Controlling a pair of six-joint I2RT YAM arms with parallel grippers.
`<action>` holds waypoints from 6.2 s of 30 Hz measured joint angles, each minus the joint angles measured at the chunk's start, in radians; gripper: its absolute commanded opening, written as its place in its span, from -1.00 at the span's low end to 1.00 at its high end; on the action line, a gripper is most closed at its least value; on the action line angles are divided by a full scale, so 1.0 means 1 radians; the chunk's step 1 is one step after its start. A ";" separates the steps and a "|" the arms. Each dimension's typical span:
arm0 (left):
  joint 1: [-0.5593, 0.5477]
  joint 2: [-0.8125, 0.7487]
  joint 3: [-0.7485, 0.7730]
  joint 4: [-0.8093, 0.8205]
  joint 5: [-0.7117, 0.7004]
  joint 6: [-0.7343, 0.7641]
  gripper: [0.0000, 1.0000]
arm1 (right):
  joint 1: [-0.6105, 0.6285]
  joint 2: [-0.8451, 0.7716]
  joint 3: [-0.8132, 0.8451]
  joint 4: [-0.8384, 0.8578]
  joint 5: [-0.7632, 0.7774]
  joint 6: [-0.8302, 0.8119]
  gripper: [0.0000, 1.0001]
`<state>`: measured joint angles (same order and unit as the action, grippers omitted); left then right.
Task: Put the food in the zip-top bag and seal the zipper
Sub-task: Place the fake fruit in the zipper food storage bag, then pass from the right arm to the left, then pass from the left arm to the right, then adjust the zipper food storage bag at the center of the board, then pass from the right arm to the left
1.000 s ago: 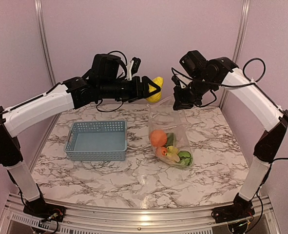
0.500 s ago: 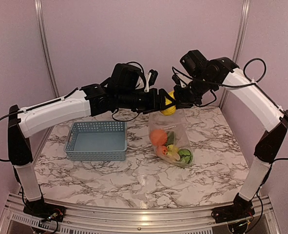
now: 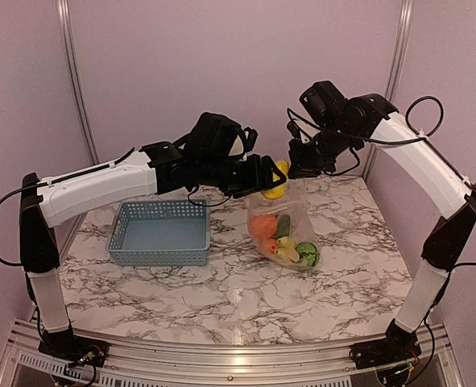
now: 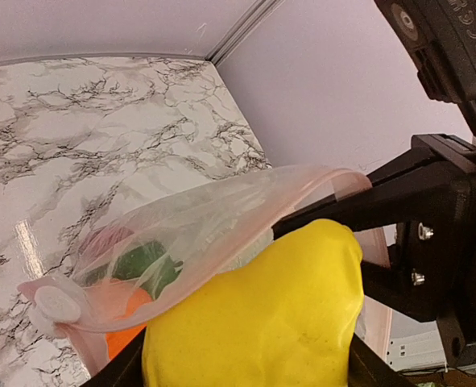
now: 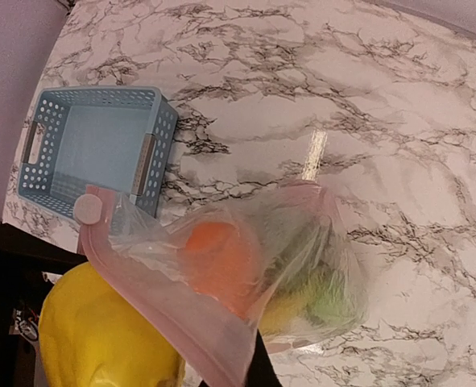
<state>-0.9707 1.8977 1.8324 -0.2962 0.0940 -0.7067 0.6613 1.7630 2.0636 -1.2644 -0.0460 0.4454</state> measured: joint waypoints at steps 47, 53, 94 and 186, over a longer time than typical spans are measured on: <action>0.010 -0.079 -0.007 -0.278 -0.099 0.087 -1.00 | 0.005 -0.013 -0.030 0.027 -0.108 -0.105 -0.62; 0.010 -0.188 -0.073 -0.171 -0.171 -0.031 -1.00 | 0.005 0.006 0.145 -0.031 -0.085 -0.087 -0.32; 0.098 -0.592 -0.526 0.182 -0.207 0.256 0.74 | 0.276 -0.161 -0.218 0.255 -0.105 -0.466 -1.00; 0.310 -0.737 -1.067 0.420 0.499 0.885 -0.27 | 0.396 -0.108 -0.263 0.100 0.039 -0.510 -1.00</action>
<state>-0.6605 1.1603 0.7654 0.1234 0.5934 0.1787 1.0573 1.6550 1.8008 -1.1641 -0.0074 -0.0650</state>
